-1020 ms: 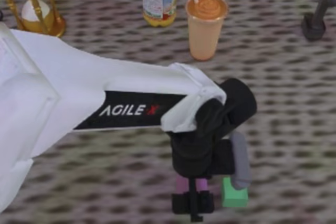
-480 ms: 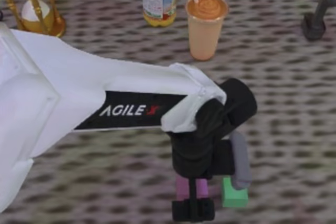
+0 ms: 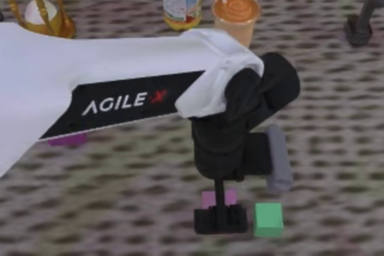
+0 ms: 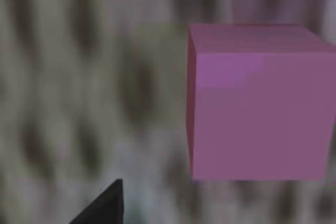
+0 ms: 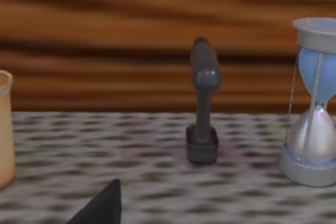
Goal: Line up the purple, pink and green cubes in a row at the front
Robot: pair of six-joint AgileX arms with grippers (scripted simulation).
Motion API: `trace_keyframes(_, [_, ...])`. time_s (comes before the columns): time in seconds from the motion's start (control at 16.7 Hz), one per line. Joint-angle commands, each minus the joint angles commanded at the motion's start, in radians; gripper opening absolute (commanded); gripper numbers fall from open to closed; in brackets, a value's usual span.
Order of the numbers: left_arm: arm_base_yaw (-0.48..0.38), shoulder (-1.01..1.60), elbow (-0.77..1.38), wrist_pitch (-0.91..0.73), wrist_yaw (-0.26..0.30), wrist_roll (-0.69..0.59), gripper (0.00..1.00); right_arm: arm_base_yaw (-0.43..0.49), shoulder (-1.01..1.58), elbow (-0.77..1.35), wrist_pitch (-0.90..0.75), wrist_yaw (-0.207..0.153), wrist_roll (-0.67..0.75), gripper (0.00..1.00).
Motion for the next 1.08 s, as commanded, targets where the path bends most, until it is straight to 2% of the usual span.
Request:
trace_keyframes(0.36, [0.001, -0.01, 0.015, -0.02, 0.0, -0.003, 1.0, 0.0, 0.0, 0.0, 0.0, 0.0, 0.0, 1.0])
trace_keyframes(0.54, [0.065, 0.002, 0.032, -0.026, -0.003, -0.068, 1.0, 0.0, 0.0, 0.0, 0.0, 0.0, 0.0, 1.0])
trace_keyframes(0.78, [0.25, 0.036, 0.067, -0.044, -0.006, -0.282, 1.0, 0.0, 0.0, 0.0, 0.0, 0.0, 0.0, 1.0])
trace_keyframes(1.08, [0.563, 0.08, 0.109, -0.068, -0.009, -0.655, 1.0, 0.0, 0.0, 0.0, 0.0, 0.0, 0.0, 1.0])
